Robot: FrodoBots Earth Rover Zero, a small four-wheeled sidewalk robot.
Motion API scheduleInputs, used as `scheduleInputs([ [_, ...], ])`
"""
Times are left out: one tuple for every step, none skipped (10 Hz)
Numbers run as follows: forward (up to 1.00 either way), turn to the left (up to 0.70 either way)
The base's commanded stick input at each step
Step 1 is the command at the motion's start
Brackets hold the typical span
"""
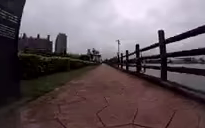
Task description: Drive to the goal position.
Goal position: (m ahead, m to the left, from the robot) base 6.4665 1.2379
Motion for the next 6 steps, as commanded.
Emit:
scheduleInputs([
  [1.00,0.00],
  [1.00,0.00],
  [1.00,0.00],
  [1.00,0.00],
  [1.00,0.00],
  [1.00,0.00],
])
